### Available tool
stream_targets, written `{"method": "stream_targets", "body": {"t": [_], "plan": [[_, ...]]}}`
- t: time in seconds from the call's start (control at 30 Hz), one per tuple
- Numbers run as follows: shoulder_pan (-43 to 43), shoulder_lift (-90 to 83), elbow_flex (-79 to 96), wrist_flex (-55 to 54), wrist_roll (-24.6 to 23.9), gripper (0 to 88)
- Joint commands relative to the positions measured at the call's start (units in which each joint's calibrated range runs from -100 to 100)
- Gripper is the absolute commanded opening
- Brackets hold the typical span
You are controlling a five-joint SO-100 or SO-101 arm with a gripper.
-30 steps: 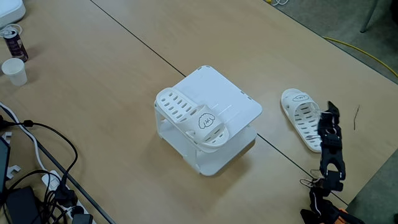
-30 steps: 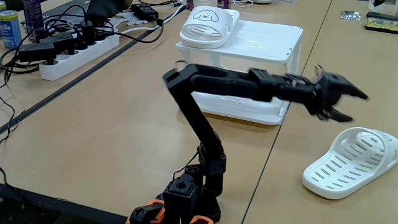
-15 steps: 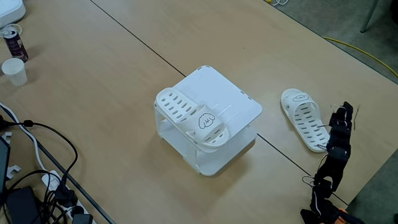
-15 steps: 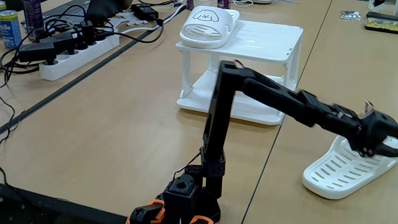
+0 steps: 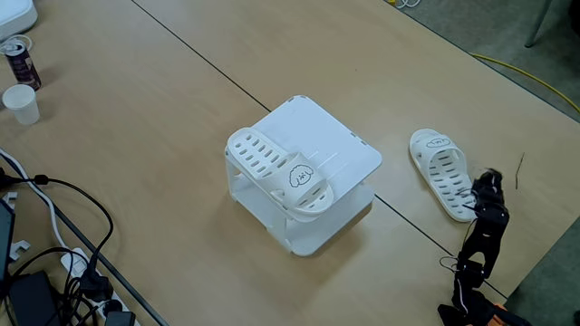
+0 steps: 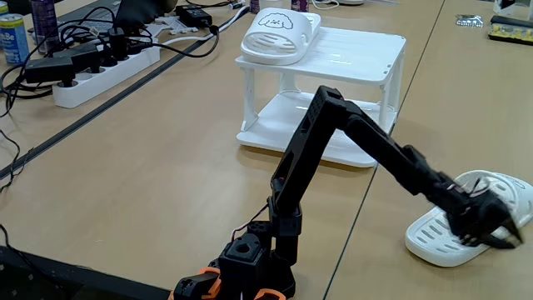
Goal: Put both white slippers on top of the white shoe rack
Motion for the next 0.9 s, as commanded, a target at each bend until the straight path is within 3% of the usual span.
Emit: {"method": "stream_targets", "body": {"t": [0.0, 0.13, 0.4, 0.87], "plan": [[-1.32, -1.64, 3.14, -0.37, 0.42, 0.7], [-3.21, -2.74, 4.95, 1.19, 0.42, 0.7], [-7.81, -8.04, 5.04, 14.99, 0.42, 0.7], [-24.18, -13.59, 4.95, 15.25, 0.42, 0.7]]}}
